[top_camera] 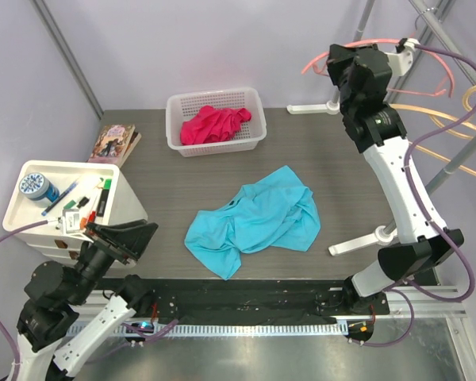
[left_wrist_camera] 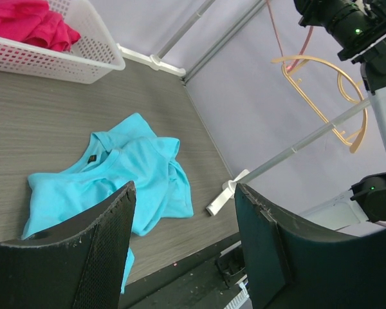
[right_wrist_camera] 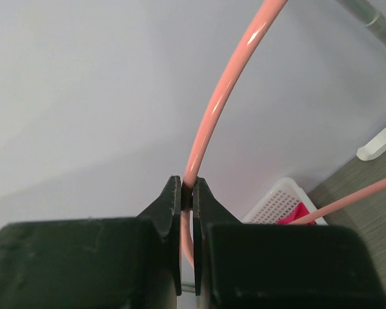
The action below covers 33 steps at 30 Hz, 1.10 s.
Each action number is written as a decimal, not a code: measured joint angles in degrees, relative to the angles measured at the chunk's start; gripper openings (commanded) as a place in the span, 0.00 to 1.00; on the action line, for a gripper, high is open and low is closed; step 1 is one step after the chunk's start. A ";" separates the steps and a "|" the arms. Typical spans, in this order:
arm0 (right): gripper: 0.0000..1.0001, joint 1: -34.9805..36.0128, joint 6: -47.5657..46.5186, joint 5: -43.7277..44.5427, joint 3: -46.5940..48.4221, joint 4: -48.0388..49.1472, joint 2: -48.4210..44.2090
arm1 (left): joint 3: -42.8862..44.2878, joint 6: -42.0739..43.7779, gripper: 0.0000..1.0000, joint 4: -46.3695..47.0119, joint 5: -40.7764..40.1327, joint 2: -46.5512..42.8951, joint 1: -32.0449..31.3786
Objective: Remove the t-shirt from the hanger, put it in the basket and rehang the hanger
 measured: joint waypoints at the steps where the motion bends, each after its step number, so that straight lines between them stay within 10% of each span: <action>1: 0.01 -0.90 0.35 -0.37 -0.57 -0.04 -0.81 | -0.15 -0.02 0.63 0.07 0.07 0.20 0.00; 12: 0.07 -4.83 3.93 -3.65 -5.01 -0.63 -6.05 | -2.10 -1.22 0.62 0.33 0.76 2.14 0.00; 21: 0.43 -4.85 6.56 -5.40 -9.31 -2.21 -8.46 | -3.19 -1.42 0.62 0.98 0.92 2.14 0.00; 25: 0.78 -4.81 6.49 -5.77 -7.54 -6.01 -9.14 | -3.93 -1.49 0.62 0.98 1.11 2.14 -0.02; 33: 0.84 -3.82 2.01 -5.77 -5.09 -15.58 -13.16 | -6.69 -2.01 0.63 2.54 1.14 1.29 -0.02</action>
